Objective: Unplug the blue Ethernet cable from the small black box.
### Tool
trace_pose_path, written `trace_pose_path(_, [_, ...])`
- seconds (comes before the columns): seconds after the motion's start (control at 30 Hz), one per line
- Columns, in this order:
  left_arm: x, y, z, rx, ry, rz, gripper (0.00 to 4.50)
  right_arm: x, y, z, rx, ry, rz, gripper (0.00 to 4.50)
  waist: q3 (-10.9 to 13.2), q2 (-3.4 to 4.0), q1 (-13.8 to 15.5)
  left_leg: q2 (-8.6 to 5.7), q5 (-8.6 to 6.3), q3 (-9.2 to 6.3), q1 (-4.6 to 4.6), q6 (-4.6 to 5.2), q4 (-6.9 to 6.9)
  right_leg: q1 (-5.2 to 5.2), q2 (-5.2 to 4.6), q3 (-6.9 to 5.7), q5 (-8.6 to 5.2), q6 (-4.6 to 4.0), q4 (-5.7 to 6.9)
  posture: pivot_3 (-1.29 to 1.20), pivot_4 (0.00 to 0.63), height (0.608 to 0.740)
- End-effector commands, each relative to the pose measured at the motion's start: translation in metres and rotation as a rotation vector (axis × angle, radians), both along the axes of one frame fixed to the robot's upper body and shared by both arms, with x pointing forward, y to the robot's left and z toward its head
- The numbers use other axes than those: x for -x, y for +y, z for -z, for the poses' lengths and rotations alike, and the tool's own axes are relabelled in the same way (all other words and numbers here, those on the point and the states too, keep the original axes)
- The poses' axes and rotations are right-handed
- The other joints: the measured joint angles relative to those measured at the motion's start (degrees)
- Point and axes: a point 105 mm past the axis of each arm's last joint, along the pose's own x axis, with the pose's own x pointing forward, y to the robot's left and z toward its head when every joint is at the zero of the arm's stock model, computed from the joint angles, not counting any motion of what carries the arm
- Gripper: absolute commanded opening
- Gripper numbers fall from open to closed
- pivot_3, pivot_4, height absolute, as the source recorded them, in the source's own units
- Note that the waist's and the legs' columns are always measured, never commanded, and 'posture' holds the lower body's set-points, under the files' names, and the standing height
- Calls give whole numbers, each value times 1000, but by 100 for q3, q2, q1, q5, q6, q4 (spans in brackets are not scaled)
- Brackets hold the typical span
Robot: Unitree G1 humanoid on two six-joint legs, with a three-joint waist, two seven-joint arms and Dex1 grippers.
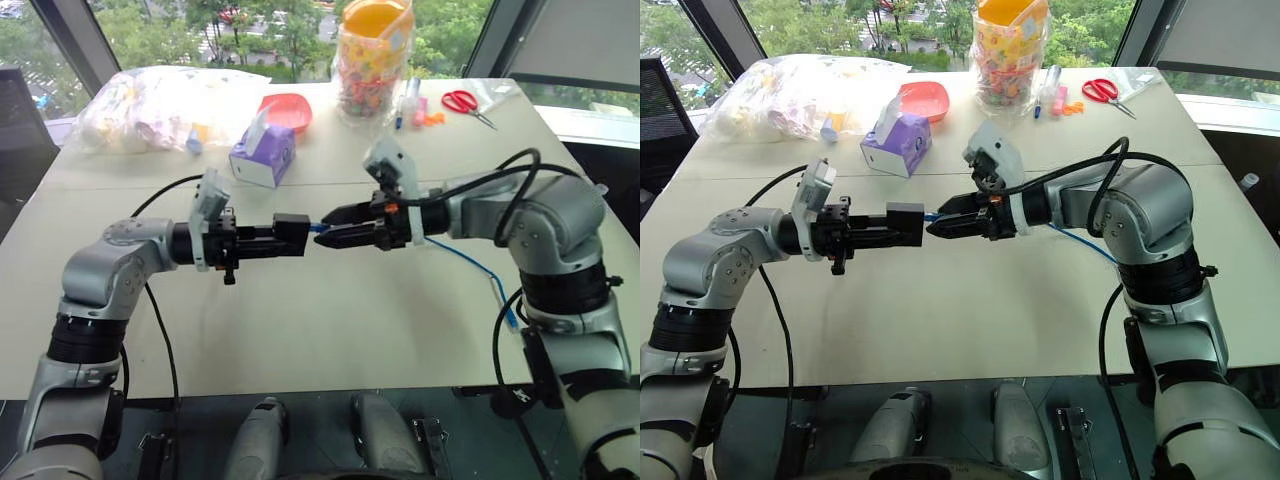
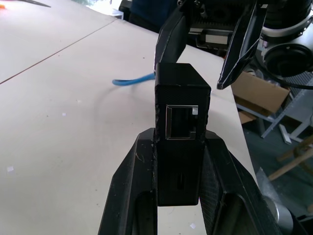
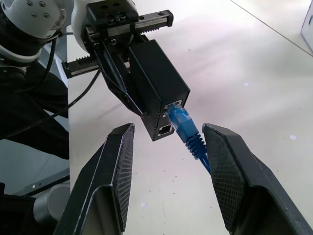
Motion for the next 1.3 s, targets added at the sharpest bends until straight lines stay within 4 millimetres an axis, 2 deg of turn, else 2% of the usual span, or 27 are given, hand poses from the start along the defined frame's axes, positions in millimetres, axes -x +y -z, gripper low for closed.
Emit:
trace_pose_path(0.03, [4,-2,-13,18,-55,25,505,1,3,-4,-14,-24,-19,2271,0,0,0,0,0,0,0,0,0,0,0,0,0,0,0,0,150,740])
trace_pose_path(0.77, [9,-5,-9,19,-41,35,505,3,9,-8,-16,-25,-57,2271,0,0,-2,0,0,0,0,0,0,0,0,0,0,0,0,0,150,740])
trace_pose_path(0.87, [11,-6,-7,18,-38,38,505,3,11,-7,-14,-21,-64,1458,0,0,0,0,0,0,0,0,0,0,0,0,0,0,0,0,150,740])
trace_pose_path(0.97, [12,-6,-6,17,-34,38,505,4,12,-7,-10,-19,-72,33,0,0,-3,0,0,0,0,0,0,0,0,0,0,0,0,0,150,740])
trace_pose_path(1.3, [13,-5,-5,16,-32,40,505,6,11,-4,7,-18,-85,33,0,0,-2,0,0,0,0,0,0,-1,0,0,0,0,0,0,150,740])
